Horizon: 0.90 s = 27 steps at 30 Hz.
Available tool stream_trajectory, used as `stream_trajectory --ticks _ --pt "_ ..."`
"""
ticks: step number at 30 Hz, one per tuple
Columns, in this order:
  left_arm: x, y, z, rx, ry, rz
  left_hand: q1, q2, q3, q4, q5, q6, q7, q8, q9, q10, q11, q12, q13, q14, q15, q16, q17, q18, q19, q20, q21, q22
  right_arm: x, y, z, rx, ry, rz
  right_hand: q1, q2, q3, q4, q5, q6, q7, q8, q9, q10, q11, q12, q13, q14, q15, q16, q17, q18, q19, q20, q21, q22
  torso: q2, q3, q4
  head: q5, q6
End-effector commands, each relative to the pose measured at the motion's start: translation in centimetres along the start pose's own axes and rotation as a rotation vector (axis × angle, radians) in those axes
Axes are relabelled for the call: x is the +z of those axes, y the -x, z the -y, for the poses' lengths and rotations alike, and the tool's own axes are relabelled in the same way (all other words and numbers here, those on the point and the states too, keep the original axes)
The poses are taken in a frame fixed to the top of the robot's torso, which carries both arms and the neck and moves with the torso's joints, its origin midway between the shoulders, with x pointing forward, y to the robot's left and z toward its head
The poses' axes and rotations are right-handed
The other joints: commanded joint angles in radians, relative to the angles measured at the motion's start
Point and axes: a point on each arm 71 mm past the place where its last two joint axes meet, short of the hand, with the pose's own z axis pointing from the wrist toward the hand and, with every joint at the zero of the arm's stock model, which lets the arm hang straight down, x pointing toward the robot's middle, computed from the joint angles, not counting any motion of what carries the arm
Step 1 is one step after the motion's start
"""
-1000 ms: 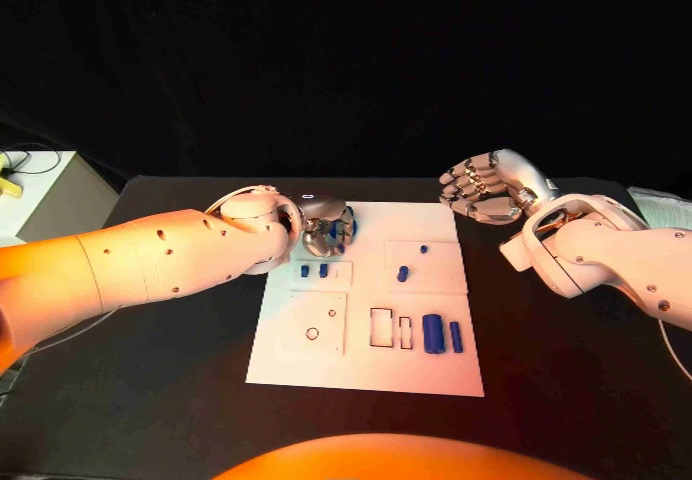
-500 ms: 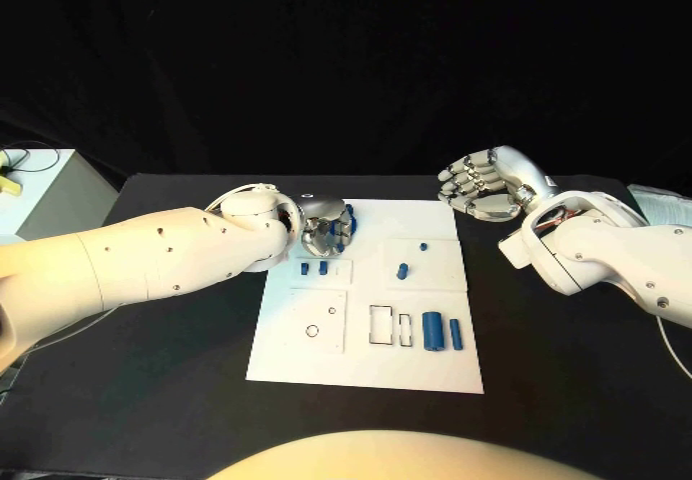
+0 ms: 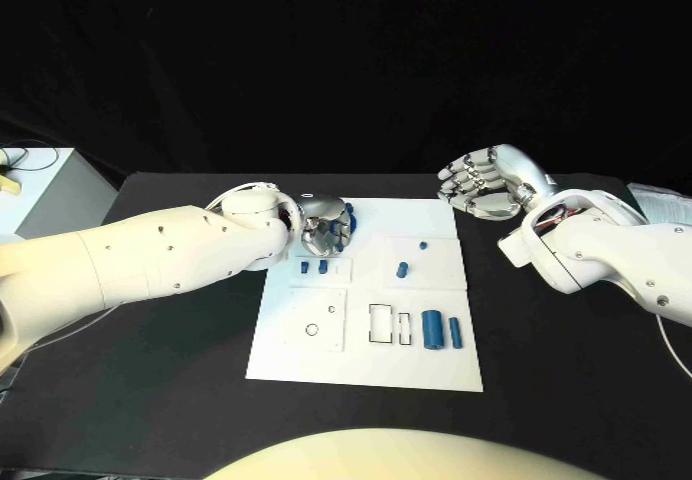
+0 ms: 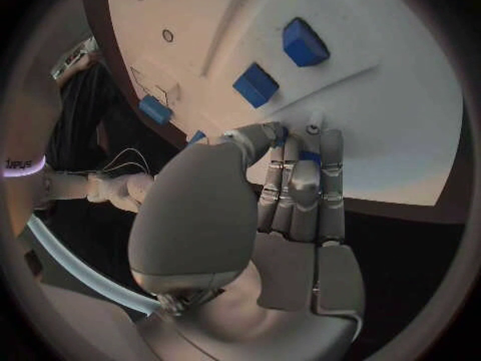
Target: Assemble the parts on the task board
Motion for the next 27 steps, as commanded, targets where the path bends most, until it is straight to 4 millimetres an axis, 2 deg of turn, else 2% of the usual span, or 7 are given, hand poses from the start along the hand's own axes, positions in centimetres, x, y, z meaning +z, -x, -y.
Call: stream_trajectory --ticks 1,5,11,22,27 --pt "0.1 -0.2 0.2 0.001 -0.011 -0.011 -0.003 0.007 0.008 -0.002 -0.006 0.013 -0.002 -0.006 -0.001 0.018 -0.002 -0.008 -0.004 0.014 -0.003 0.009 0.012 0.016 0.003 -0.004 0.007 0.003 0.0 -0.1 -0.2 0.001 0.016 -0.006 -0.002 0.007 -0.001 -0.006 0.005 -0.002 0.006 -0.003 -0.001 0.002 0.007 -0.006 -0.001 0.003 0.002 -0.007 -0.001 0.011 -0.006 0.001 -0.004 -0.001 0.000 -0.0002 0.0005 0.001 -0.001" --pt "0.0 -0.1 0.3 -0.009 -0.026 0.016 -0.009 0.021 0.017 -0.006 -0.006 0.043 -0.007 -0.008 0.004 0.061 -0.014 -0.023 -0.010 0.044 -0.012 0.027 0.049 0.017 0.011 -0.011 0.019 0.008 0.0 -0.1 -0.2 0.002 0.016 -0.007 -0.003 0.008 -0.001 -0.006 0.006 -0.002 0.006 -0.003 -0.002 0.002 0.007 -0.006 -0.002 0.003 0.003 -0.008 -0.002 0.011 -0.006 0.001 -0.004 -0.004 0.000 -0.0001 0.0004 0.001 -0.001" --pt "-0.1 0.1 0.4 -0.029 -0.048 0.059 -0.015 0.025 0.023 -0.014 -0.006 0.067 -0.012 -0.015 0.010 0.093 -0.020 -0.045 -0.016 0.071 -0.019 0.040 0.081 0.016 0.021 -0.017 0.028 0.011 0.0 -0.1 -0.2 0.002 0.016 -0.009 -0.003 0.008 -0.001 -0.005 0.006 -0.001 0.007 -0.003 -0.002 0.002 0.008 -0.006 -0.003 0.003 0.003 -0.010 -0.004 0.011 -0.006 0.002 -0.004 -0.007 0.000 -0.0002 -0.0001 0.002 -0.001" --pt "-1.3 0.7 0.1 -0.088 -0.072 0.110 -0.016 0.026 0.029 -0.022 -0.005 0.078 -0.013 -0.023 0.013 0.108 -0.021 -0.064 -0.020 0.081 -0.020 0.044 0.089 0.016 0.026 -0.021 0.033 0.013 0.0 -0.1 -0.1 0.001 0.011 -0.012 -0.003 0.009 -0.001 -0.006 0.006 -0.001 0.007 -0.003 -0.002 0.001 0.008 -0.007 -0.004 0.003 0.004 -0.012 -0.005 0.011 -0.007 0.002 -0.004 -0.011 -0.001 -0.0005 0.0008 0.000 0.004" --pt "-2.2 1.2 -0.1 -0.116 -0.073 0.116 -0.017 0.026 0.029 -0.023 -0.005 0.079 -0.013 -0.024 0.014 0.110 -0.021 -0.066 -0.020 0.081 -0.020 0.045 0.089 0.016 0.027 -0.021 0.034 0.013 0.0 -0.1 -0.1 0.001 0.010 -0.013 -0.003 0.009 -0.001 -0.006 0.006 -0.001 0.007 -0.003 -0.002 0.001 0.008 -0.007 -0.004 0.003 0.004 -0.013 -0.006 0.011 -0.007 0.002 -0.004 -0.013 -0.003 0.0010 0.0007 0.002 0.003"
